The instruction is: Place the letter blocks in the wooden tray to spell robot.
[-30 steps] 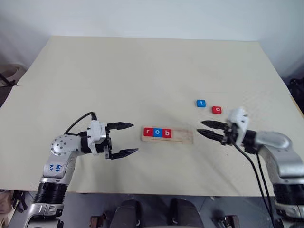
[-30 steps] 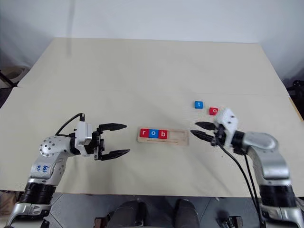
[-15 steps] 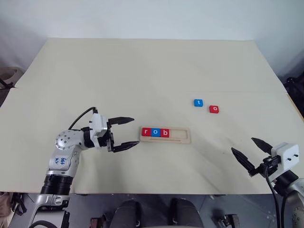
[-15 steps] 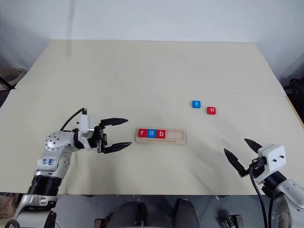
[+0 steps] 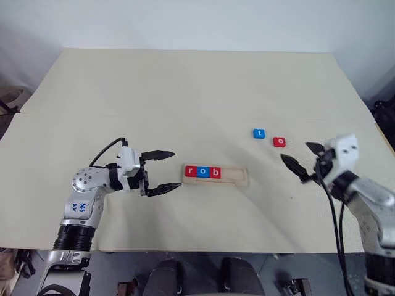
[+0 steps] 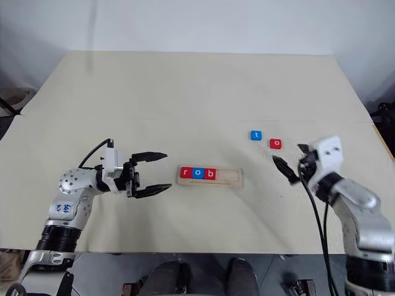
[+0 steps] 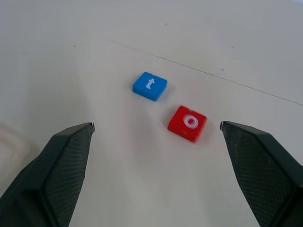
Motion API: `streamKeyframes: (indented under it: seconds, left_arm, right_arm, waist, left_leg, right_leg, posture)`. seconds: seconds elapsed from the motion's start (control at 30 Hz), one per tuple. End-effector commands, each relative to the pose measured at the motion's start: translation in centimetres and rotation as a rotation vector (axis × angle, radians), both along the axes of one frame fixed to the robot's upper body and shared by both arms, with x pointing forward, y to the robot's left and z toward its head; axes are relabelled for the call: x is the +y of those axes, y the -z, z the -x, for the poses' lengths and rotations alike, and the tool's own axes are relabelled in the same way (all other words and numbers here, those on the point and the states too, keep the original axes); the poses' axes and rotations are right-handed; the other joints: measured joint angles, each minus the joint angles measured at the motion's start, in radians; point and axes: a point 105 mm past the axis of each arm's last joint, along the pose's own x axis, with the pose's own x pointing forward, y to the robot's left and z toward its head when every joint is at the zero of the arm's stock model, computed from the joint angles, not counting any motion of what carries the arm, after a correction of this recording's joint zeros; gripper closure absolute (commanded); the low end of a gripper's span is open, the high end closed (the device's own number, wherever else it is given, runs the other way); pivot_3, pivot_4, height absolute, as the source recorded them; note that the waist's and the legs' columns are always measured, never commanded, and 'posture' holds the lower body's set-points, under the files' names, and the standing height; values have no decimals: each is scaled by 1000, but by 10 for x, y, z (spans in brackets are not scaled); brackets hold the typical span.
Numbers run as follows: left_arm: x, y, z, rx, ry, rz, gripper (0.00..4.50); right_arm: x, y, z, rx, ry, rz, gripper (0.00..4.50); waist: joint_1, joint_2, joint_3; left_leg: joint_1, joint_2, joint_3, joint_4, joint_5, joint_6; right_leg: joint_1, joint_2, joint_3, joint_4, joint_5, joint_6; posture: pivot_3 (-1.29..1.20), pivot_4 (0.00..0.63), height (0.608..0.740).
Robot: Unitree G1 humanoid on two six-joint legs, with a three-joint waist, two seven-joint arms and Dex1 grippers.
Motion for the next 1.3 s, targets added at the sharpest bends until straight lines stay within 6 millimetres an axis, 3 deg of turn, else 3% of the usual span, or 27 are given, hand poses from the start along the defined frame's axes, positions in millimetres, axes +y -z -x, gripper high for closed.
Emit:
streamKeyframes:
  seconds: [0.03, 0.33, 0.83, 1.3]
  left_arm:
    - [-5, -7, 5, -49, 11, -1, 0]
    - [-8, -6, 8, -51, 14, 7, 0]
    - [-10, -7, 4, -59, 11, 16, 0]
    - [-14, -12, 5, -66, 11, 20, 0]
  right_arm:
    - [-11, 3, -15, 60, 112, -7, 37]
    - [-8, 1, -33, 142, 158, -11, 37]
    - [4, -7, -34, 165, 138, -7, 37]
    - [-1, 19, -62, 208, 405, -57, 37]
  waist:
    - [2, 0, 0]
    - [-3, 0, 0]
    - [-3, 0, 0]
    - [-7, 0, 0]
  left_leg:
    - [0, 0, 0, 0, 0, 0]
    - [-1, -1, 0, 0, 0, 0]
    - [-1, 0, 0, 0, 0, 0]
    - [-2, 0, 0, 0, 0, 0]
  right_leg:
    - [0, 0, 0, 0, 0, 0]
    - [0, -1, -1, -1, 0, 0]
    - [-1, 0, -1, -1, 0, 0]
    - [-1, 0, -1, 0, 0, 0]
  posture:
    - [0, 150, 740]
    - [0, 150, 740]
    - [0, 150, 740]
    - [0, 150, 740]
